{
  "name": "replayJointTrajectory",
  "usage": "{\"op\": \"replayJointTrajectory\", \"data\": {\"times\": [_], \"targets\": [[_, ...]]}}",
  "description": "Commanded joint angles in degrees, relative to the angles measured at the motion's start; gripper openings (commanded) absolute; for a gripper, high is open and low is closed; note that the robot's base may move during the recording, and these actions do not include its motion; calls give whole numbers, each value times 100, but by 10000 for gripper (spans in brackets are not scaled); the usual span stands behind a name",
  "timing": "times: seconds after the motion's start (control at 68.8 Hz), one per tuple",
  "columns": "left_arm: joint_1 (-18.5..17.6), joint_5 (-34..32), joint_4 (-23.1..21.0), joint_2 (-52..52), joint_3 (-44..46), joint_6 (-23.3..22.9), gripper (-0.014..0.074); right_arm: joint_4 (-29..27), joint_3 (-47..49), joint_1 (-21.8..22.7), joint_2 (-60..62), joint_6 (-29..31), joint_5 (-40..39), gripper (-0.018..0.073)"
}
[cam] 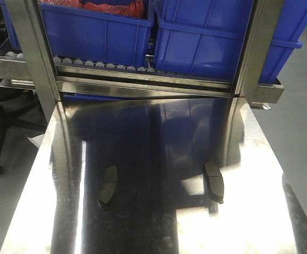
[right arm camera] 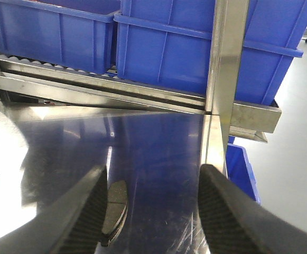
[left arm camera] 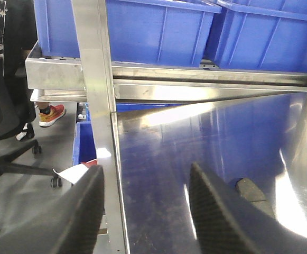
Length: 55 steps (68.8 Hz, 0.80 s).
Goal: Move and align brake pads A on conveyor
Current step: 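Drive up to the steel table holding two brake pads, then lower the left gripper toward the brake pad nearest the left arm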
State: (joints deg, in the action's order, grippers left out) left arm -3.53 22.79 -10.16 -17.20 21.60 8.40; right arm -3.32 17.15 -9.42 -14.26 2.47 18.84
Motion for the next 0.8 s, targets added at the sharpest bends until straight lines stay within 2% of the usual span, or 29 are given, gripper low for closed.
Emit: {"op": "replayJointTrajectory", "data": {"times": [0.0,0.189,0.305,0.552,0.625,0.785], "targets": [[-1,-192,-156,-191,372,-51,343,20,157,-3,-55,29,-411,370],[-6,523,-470,-1286,1240,44,344,20,157,-3,-55,29,-384,370],[-6,794,-774,-2143,1699,485,344,20,157,-3,-55,29,-389,370],[-32,834,-2182,-3546,2340,1659,344,20,157,-3,-55,29,-389,370],[-238,841,-2347,-3870,2474,1940,344,20,157,-3,-55,29,-389,370],[-980,628,-2284,-4543,2695,2035,344,20,157,-3,-55,29,-389,370]]}}
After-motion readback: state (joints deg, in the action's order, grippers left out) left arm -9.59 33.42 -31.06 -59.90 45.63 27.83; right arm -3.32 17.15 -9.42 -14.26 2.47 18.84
